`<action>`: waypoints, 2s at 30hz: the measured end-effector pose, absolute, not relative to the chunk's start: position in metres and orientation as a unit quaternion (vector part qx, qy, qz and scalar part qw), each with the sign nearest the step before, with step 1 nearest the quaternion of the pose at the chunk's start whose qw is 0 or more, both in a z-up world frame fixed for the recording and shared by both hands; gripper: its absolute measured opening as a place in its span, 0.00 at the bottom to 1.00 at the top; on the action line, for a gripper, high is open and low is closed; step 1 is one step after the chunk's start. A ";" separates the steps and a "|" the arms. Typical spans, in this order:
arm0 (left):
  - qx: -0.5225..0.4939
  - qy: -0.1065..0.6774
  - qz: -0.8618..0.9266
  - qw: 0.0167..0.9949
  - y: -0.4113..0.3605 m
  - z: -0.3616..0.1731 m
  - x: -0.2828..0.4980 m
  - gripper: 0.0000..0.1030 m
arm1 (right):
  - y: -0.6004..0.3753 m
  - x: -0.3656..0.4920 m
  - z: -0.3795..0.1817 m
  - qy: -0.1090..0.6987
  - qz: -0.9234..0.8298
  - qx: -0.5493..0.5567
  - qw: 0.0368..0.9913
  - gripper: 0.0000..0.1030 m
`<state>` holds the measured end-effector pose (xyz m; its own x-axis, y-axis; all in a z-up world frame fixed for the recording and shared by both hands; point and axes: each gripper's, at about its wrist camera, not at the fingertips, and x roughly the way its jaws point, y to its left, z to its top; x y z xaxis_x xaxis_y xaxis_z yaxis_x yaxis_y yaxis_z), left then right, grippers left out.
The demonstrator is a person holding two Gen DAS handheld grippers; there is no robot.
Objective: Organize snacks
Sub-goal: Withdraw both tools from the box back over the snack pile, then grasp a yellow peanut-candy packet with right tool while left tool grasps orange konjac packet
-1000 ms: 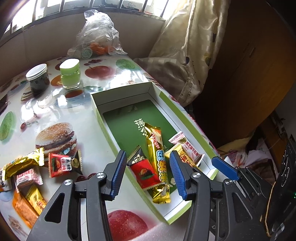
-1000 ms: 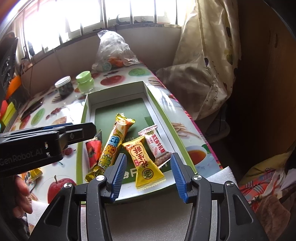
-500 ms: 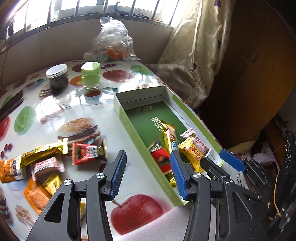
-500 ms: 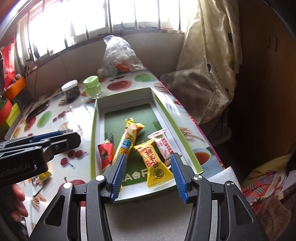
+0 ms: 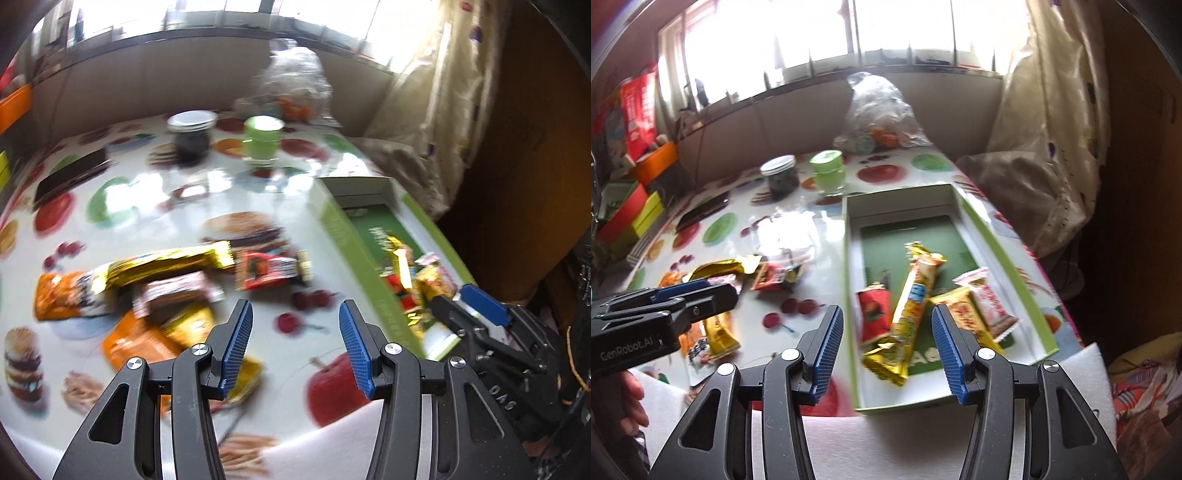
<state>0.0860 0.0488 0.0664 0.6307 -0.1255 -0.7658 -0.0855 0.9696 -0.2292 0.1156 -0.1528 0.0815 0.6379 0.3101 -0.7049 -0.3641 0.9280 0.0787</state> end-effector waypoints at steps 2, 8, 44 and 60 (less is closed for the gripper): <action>-0.131 0.430 0.001 0.893 0.061 0.064 0.082 0.49 | -0.144 0.115 0.080 0.385 0.196 -0.040 0.901 0.48; -0.145 0.428 0.031 0.892 0.093 0.057 0.067 0.49 | -0.120 0.113 0.075 0.391 0.225 -0.054 0.891 0.48; -0.204 0.446 0.090 0.867 0.168 0.020 0.026 0.49 | 0.013 0.108 0.027 0.462 0.358 -0.120 0.803 0.48; -0.221 0.464 0.071 0.855 0.161 0.013 0.031 0.49 | 0.007 0.090 0.028 0.475 0.373 -0.117 0.788 0.26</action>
<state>0.0306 0.1612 0.0126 0.5594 -0.0831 -0.8247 -0.3271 0.8921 -0.3118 0.0899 0.0072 0.0277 0.2703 0.4764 -0.8367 -0.6984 0.6951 0.1701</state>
